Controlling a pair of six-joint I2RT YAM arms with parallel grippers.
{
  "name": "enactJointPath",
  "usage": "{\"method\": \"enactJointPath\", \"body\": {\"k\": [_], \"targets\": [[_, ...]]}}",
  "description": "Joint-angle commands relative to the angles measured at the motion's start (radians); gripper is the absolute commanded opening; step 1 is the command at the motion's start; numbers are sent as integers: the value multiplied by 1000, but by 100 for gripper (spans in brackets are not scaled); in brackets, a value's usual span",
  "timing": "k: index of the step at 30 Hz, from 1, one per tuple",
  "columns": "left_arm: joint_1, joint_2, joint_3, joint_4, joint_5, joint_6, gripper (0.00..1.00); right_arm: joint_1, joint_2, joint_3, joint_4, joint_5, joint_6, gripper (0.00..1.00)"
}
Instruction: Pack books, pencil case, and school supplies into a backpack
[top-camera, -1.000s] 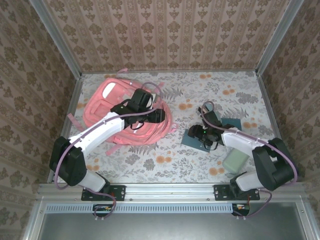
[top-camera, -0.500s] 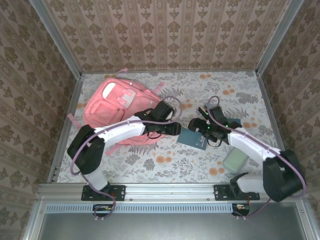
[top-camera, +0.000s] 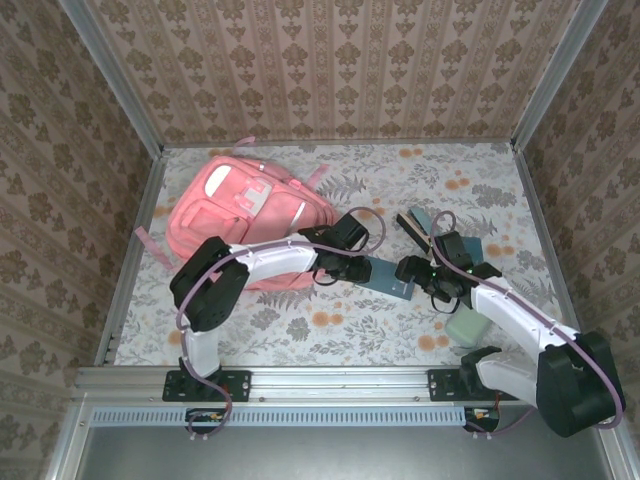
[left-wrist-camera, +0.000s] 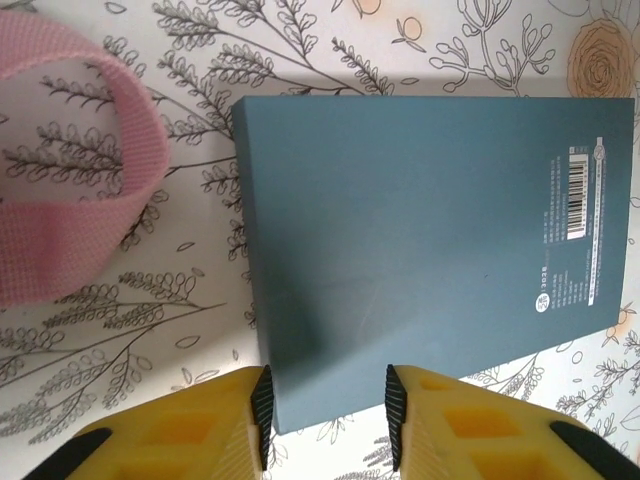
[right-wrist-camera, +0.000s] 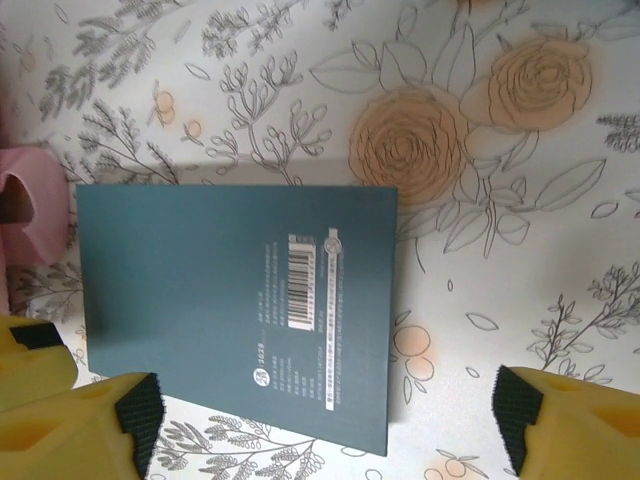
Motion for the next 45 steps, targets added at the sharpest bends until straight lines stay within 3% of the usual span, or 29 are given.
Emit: {"method": "enactJointPath", "body": {"k": [1, 4, 11, 17, 22, 30, 36, 41, 45], "targets": [[-1, 33, 42, -5, 4, 16, 37, -5, 22, -28, 49, -43, -21, 83], [-1, 50, 44, -3, 8, 18, 36, -5, 57, -36, 74, -55, -27, 78], [0, 65, 20, 8, 23, 12, 20, -7, 144, -56, 168, -114, -24, 69], [0, 77, 11, 23, 41, 9, 17, -9, 190, -53, 225, -192, -22, 65], [-1, 88, 15, 25, 53, 12, 14, -17, 198, -62, 316, -329, -1, 64], [2, 90, 22, 20, 58, 21, 14, -31, 136, -46, 323, -429, 17, 59], [2, 95, 27, 21, 64, 23, 14, -44, 67, -46, 284, -426, 10, 59], [1, 93, 35, 14, 64, 24, 14, -49, 96, -49, 252, -376, -10, 59], [6, 80, 32, 13, 64, 19, 18, -48, 145, -41, 210, -302, -37, 50]]}}
